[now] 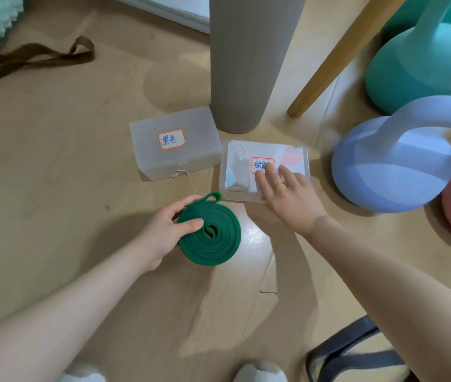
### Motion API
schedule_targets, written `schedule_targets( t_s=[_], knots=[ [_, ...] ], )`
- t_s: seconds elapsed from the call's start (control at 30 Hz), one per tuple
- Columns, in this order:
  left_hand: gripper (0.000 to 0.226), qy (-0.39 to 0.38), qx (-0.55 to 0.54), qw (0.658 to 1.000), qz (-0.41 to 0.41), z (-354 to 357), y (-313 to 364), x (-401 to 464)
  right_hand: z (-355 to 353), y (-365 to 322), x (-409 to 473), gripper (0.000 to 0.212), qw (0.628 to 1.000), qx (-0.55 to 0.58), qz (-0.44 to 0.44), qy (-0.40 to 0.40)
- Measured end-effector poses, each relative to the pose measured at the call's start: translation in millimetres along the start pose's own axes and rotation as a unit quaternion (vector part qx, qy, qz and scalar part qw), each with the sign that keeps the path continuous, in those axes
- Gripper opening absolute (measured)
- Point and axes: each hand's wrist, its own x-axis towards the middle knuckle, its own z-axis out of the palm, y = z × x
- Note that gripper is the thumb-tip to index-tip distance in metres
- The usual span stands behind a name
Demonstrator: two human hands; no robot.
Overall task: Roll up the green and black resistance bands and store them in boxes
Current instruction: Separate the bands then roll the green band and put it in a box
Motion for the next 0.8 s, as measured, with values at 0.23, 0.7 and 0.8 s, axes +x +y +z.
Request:
schedule_targets(
  t_s=[0.23,0.7,0.8],
  knots=[
    [0.045,0.011,-0.030,1.000,-0.002,17.1,-25.3,-10.9,-35.3,-30.8,-7.6,0.034,0.983,0.141,0.119,0.015],
    [0.045,0.036,-0.068,0.997,0.001,31.1,-11.0,-11.2,-49.5,-24.4,9.2,0.039,0.943,0.283,0.172,-0.031],
    [0.044,0.040,-0.052,0.998,0.003,31.7,-10.6,-10.8,-51.5,-27.6,7.3,0.039,0.943,0.279,0.176,-0.041]
  ],
)
